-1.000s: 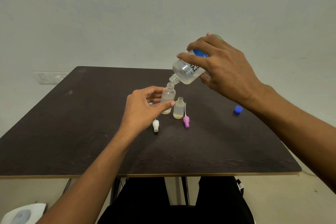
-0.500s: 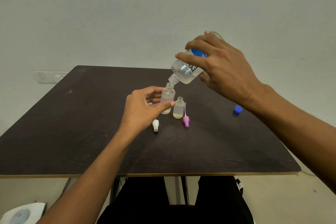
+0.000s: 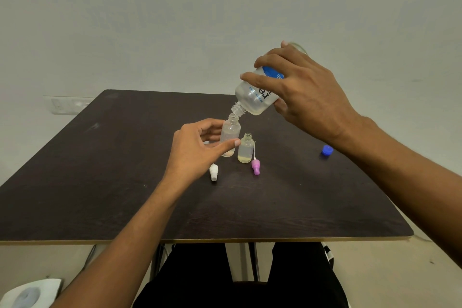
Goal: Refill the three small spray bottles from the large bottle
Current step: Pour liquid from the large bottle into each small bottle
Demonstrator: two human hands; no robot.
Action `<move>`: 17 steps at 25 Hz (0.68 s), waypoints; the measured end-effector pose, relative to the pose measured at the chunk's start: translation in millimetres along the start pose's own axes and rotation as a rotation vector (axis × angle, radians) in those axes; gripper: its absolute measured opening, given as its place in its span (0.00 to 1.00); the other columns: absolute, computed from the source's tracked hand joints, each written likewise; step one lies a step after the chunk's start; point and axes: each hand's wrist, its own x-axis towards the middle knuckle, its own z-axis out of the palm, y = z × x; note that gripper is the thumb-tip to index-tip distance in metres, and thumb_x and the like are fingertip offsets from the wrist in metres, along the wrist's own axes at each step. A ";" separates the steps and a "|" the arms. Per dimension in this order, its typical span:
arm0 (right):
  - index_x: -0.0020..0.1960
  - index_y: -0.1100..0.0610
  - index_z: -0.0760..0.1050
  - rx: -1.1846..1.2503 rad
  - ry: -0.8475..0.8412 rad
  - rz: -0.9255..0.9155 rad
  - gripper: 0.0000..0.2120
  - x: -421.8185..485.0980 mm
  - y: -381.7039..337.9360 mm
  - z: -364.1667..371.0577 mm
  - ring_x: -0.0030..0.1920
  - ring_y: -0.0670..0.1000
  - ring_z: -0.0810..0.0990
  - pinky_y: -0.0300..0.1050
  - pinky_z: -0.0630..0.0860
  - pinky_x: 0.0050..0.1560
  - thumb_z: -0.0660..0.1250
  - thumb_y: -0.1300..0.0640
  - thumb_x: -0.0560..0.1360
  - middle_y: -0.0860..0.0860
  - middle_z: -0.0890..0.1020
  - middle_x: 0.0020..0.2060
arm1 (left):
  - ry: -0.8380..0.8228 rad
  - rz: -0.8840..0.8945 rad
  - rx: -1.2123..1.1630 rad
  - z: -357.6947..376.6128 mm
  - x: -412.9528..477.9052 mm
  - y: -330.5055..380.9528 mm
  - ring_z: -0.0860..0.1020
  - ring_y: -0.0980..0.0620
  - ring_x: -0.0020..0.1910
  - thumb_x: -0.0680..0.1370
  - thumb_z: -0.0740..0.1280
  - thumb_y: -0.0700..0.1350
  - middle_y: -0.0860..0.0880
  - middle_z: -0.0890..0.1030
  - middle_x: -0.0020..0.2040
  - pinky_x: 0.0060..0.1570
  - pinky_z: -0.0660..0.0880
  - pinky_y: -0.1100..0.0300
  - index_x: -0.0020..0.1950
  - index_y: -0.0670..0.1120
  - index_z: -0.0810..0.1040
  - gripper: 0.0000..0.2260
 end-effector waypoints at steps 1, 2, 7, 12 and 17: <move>0.78 0.50 0.72 0.004 -0.005 0.002 0.29 -0.1 -0.1 0.2 0.74 0.60 0.72 0.57 0.61 0.82 0.74 0.61 0.79 0.56 0.76 0.72 | -0.002 -0.001 0.001 0.4 -0.2 0.0 0.85 0.66 0.51 0.69 0.83 0.55 0.64 0.87 0.50 0.47 0.78 0.75 0.57 0.58 0.86 0.18; 0.78 0.50 0.72 0.007 -0.006 0.004 0.29 0.0 -0.1 0.3 0.74 0.60 0.72 0.57 0.61 0.82 0.74 0.61 0.79 0.56 0.76 0.72 | -0.003 -0.001 0.001 0.6 -0.3 0.0 0.85 0.66 0.51 0.69 0.83 0.55 0.64 0.87 0.49 0.47 0.78 0.75 0.57 0.59 0.86 0.18; 0.77 0.51 0.73 0.048 -0.022 0.047 0.30 -0.8 0.6 1.8 0.71 0.60 0.74 0.55 0.68 0.76 0.75 0.61 0.77 0.56 0.78 0.70 | -0.002 -0.006 -0.010 1.2 0.0 2.4 0.85 0.66 0.50 0.69 0.83 0.54 0.65 0.87 0.49 0.47 0.77 0.75 0.57 0.58 0.86 0.18; 0.77 0.45 0.73 0.265 -0.090 0.196 0.34 -10.6 -2.8 9.3 0.67 0.54 0.75 0.48 0.78 0.53 0.76 0.60 0.73 0.48 0.79 0.67 | -0.009 -0.002 -0.022 -0.3 -0.6 7.2 0.85 0.66 0.50 0.69 0.83 0.53 0.66 0.87 0.49 0.47 0.77 0.75 0.55 0.60 0.85 0.16; 0.76 0.44 0.73 0.400 -0.113 0.292 0.34 -20.9 -4.8 17.6 0.66 0.52 0.75 0.57 0.81 0.55 0.78 0.56 0.73 0.46 0.80 0.66 | -0.001 -0.001 -0.027 -0.8 -0.3 6.3 0.86 0.64 0.51 0.70 0.83 0.52 0.62 0.88 0.50 0.49 0.79 0.73 0.58 0.54 0.87 0.17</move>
